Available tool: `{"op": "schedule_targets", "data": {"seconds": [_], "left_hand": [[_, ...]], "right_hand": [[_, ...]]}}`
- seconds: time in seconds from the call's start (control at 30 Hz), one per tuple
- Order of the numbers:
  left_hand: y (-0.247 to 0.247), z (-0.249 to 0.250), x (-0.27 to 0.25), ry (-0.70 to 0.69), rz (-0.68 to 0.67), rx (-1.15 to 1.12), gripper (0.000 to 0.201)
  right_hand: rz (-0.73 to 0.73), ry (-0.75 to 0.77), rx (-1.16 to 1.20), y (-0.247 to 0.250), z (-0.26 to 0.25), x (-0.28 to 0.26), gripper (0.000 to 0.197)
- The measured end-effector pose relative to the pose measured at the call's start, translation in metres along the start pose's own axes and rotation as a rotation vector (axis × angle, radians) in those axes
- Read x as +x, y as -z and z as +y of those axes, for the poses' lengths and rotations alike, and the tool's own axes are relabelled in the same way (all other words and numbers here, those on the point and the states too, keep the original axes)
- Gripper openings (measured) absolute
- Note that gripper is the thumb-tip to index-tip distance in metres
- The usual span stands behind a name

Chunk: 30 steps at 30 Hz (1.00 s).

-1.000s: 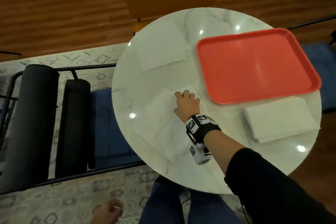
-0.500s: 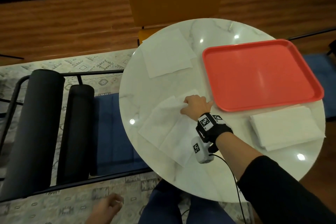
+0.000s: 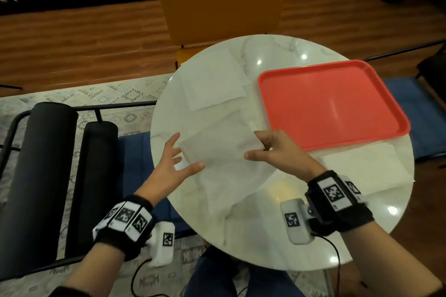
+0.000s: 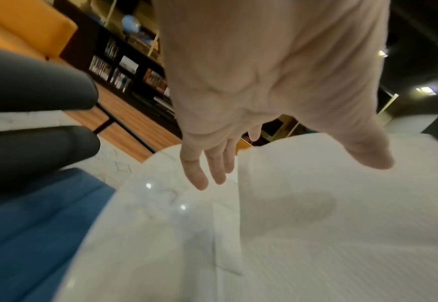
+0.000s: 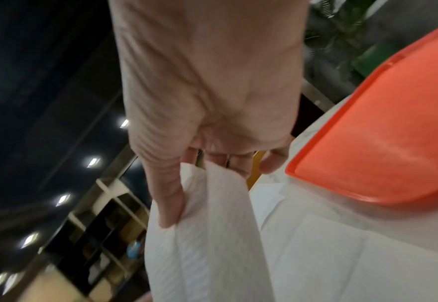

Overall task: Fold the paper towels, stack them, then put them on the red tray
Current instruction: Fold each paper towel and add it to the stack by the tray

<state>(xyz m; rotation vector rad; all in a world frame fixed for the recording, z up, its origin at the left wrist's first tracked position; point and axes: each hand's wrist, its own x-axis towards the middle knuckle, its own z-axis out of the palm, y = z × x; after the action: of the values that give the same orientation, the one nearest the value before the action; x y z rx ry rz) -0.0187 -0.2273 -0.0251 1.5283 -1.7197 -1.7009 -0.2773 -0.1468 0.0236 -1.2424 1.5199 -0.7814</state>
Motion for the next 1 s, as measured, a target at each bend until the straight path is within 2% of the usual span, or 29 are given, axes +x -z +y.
{"op": "schedule_targets", "data": {"seconds": [0.1,0.17,0.23,0.27,0.37,0.5,0.63,0.73,0.83,0.9,1.0], "left_hand": [[-0.011,0.014,0.007,-0.015,-0.077,-0.104,0.110],[-0.018,0.015,0.014,-0.036,-0.037,-0.156,0.089],[-0.025,0.017,0.022,-0.043,0.004,-0.183,0.066],[-0.029,0.018,0.026,-0.044,0.006,-0.179,0.059],[-0.039,0.015,0.040,-0.016,-0.030,-0.119,0.051],[-0.049,-0.002,0.059,0.010,-0.044,0.021,0.030],[-0.058,-0.011,0.063,-0.009,0.042,0.052,0.011],[-0.059,-0.017,0.059,-0.058,0.113,0.040,0.015],[-0.060,-0.027,0.047,-0.122,0.079,0.043,0.018],[-0.062,-0.036,0.038,-0.206,0.033,0.169,0.024],[-0.065,-0.053,0.033,-0.304,-0.047,0.541,0.037]], "right_hand": [[0.047,-0.056,0.291,0.011,0.009,-0.016,0.025],[0.095,-0.115,0.343,0.015,0.023,-0.021,0.020],[0.147,-0.181,0.283,0.019,0.041,-0.022,0.010],[0.163,-0.209,0.258,0.020,0.049,-0.022,0.012],[0.209,-0.277,0.240,0.023,0.064,-0.019,0.025],[0.254,-0.322,0.097,0.024,0.097,-0.002,0.017],[0.364,-0.305,0.047,0.023,0.118,0.006,0.005],[0.451,-0.250,0.018,0.022,0.122,0.000,0.008],[0.469,-0.208,-0.022,0.018,0.128,-0.014,0.016],[0.435,-0.194,-0.100,0.013,0.132,-0.023,0.018],[0.401,-0.234,-0.176,0.011,0.139,-0.031,0.023]]}}
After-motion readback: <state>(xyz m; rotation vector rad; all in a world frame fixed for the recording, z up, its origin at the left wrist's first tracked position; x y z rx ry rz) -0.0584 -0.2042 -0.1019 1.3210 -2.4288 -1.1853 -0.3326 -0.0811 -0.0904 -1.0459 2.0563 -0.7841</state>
